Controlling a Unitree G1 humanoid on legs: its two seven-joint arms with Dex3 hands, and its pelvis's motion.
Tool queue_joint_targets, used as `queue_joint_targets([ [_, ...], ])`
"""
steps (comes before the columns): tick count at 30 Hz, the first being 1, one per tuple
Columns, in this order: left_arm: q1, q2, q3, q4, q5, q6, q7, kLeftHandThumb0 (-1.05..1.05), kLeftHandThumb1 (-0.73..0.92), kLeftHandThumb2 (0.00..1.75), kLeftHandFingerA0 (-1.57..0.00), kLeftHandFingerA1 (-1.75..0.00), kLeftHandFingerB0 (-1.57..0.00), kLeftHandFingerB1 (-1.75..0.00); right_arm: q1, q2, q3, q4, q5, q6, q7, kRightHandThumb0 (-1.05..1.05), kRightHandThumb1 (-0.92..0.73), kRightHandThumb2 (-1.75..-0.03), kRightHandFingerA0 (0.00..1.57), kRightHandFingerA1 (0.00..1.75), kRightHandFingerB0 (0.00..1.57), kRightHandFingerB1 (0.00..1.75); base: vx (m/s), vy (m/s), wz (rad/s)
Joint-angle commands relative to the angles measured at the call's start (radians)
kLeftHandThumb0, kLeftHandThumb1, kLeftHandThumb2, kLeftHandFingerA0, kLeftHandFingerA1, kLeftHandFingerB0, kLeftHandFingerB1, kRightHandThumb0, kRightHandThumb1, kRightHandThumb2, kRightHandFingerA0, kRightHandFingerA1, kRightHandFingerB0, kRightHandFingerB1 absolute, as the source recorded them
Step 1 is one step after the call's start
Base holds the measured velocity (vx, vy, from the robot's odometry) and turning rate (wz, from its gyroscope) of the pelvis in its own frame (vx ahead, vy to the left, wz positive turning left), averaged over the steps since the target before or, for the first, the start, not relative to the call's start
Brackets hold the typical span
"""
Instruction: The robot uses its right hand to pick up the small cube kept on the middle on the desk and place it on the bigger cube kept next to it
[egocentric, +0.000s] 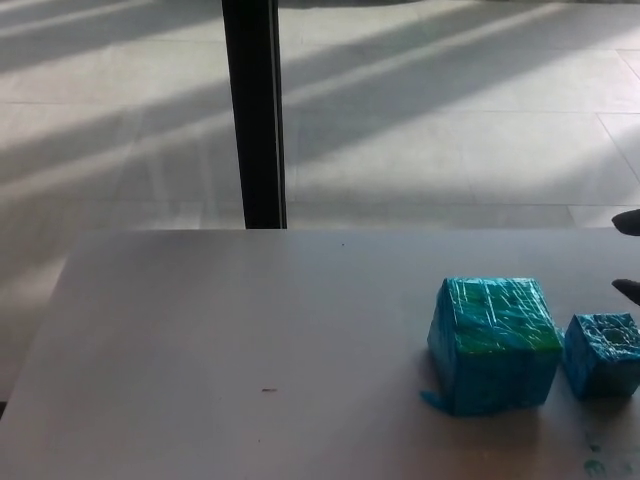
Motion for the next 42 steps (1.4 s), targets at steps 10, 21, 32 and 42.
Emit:
queue_joint_targets([
  [10,0.0,0.014,0.006,0.009,-0.014,0.017,-0.002,-0.69,0.66,0.61,-0.5,-0.63,-0.57,-0.46,-0.053,-0.04,0.133,0.07,-0.199,-0.019,0.088,-0.88,-0.51,-0.87,0.0,0.01,0.02,0.0,0.0,0.0,0.0],
  [21,-0.007,0.016,0.004,0.008,-0.014,0.006,-0.005,-0.67,0.67,0.61,-0.46,-0.59,-0.53,-0.43,-0.057,0.002,0.174,0.062,-0.238,-0.011,0.184,-0.82,-0.47,-0.85,0.0,0.05,0.0,0.07,0.0,0.0,0.0],
  [32,-0.018,0.019,0.005,0.007,-0.021,0.018,-0.004,-0.67,0.55,0.99,-0.46,-0.66,-0.5,-0.59,-0.116,0.061,0.187,0.155,-0.282,-0.025,0.197,-0.88,-0.51,-0.87,0.0,0.0,0.0,0.05,0.0,0.0,0.0],
  [42,-0.023,0.029,-0.015,0.004,-0.007,0.012,0.003,-0.68,0.68,0.61,-0.48,-0.59,-0.54,-0.44,-0.102,0.032,0.207,0.191,-0.329,-0.046,0.219,-0.83,-0.49,-0.82,0.0,0.09,0.0,0.04,0.0,0.0,0.0],
])
